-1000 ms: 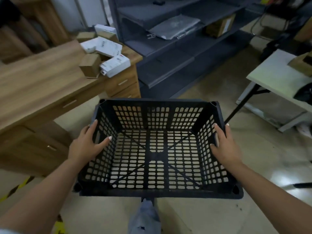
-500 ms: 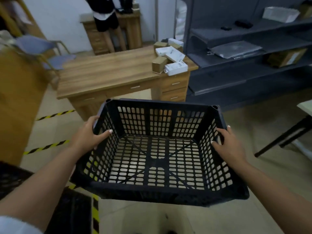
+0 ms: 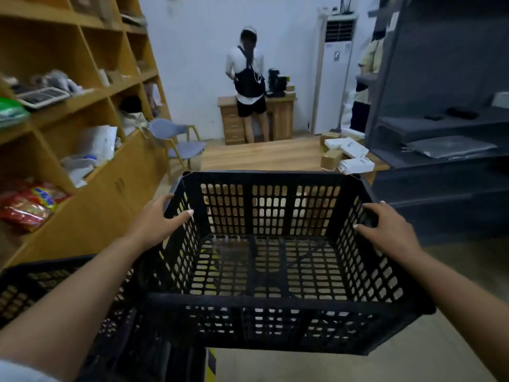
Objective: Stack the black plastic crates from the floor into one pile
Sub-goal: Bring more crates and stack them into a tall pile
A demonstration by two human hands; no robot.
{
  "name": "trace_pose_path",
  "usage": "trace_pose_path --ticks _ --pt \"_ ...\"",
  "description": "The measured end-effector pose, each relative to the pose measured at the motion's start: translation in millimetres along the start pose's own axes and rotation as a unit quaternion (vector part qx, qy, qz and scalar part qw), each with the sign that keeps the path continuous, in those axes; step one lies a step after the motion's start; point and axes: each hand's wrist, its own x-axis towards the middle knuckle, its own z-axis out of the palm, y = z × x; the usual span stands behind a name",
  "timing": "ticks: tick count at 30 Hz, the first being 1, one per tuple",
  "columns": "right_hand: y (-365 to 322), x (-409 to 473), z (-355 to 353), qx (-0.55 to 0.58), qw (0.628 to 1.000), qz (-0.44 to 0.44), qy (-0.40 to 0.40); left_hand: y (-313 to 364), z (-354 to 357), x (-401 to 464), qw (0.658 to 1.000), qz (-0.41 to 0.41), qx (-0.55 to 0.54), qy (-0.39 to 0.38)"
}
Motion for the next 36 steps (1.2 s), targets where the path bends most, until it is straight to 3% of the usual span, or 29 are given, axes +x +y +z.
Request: trace_pose_path --ticks 7,15,36 --pt "-99 -44 -3 0.021 0.998 -0.039 0.044 -66 -89 -21 0.999 0.006 -0.012 0.03" --pt "-161 -44 -33 -0.025 0.993 -0.097 0.07 -95 -119 -52 0.996 -0.021 -0.056 0.073" --pt "-152 -14 -76 -0.001 0.995 -0.087 0.05 -33 -169 -18 0.996 -0.016 0.023 0.086"
